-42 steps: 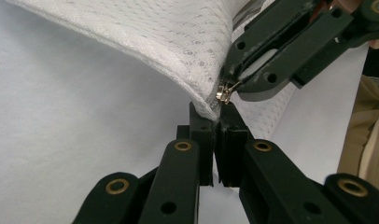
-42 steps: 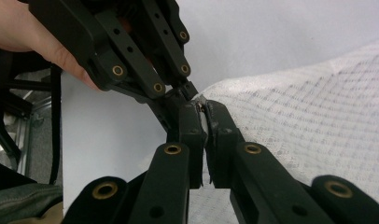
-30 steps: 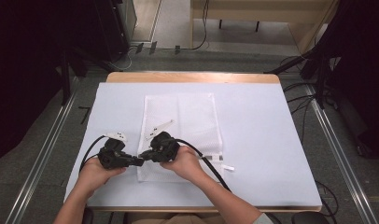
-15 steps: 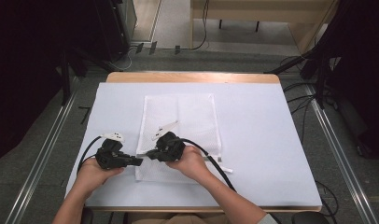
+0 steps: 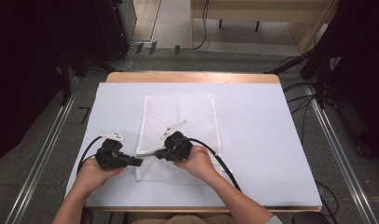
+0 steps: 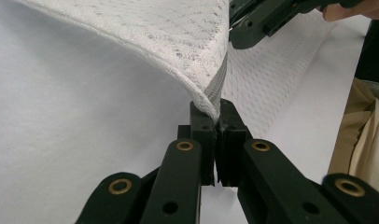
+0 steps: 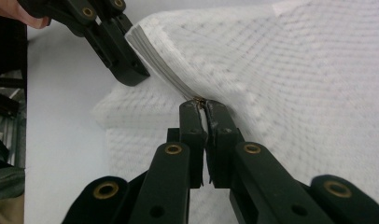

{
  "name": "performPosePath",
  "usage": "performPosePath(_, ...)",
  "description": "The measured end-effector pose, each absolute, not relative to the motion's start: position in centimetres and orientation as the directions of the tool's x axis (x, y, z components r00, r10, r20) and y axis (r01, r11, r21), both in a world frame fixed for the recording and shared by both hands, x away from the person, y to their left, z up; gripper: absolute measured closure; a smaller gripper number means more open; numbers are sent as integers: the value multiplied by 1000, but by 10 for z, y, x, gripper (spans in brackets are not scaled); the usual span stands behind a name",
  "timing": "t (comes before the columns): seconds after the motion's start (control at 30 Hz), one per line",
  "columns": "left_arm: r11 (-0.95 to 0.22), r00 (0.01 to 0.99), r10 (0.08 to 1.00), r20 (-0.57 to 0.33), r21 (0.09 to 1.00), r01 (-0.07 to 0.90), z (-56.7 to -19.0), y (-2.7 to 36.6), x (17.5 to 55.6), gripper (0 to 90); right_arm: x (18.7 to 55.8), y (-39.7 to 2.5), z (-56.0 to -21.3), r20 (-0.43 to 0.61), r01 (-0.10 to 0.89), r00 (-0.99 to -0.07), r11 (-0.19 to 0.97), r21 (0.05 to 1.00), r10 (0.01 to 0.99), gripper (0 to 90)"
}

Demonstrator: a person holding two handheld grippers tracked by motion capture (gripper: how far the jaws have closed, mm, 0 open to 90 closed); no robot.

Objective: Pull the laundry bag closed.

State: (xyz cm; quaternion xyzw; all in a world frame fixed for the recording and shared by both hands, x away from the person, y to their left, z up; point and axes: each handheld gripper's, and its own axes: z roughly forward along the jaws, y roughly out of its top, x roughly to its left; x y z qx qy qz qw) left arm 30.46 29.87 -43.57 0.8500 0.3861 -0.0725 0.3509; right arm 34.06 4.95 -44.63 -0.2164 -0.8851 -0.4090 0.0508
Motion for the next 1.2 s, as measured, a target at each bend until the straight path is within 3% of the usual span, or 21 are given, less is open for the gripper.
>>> performPosePath(1.2, -464, 710, 579, -400, 554, 691, -436, 297, 303, 885, 341, 7, -443, 269, 445, -889, 559, 700, 370, 883)
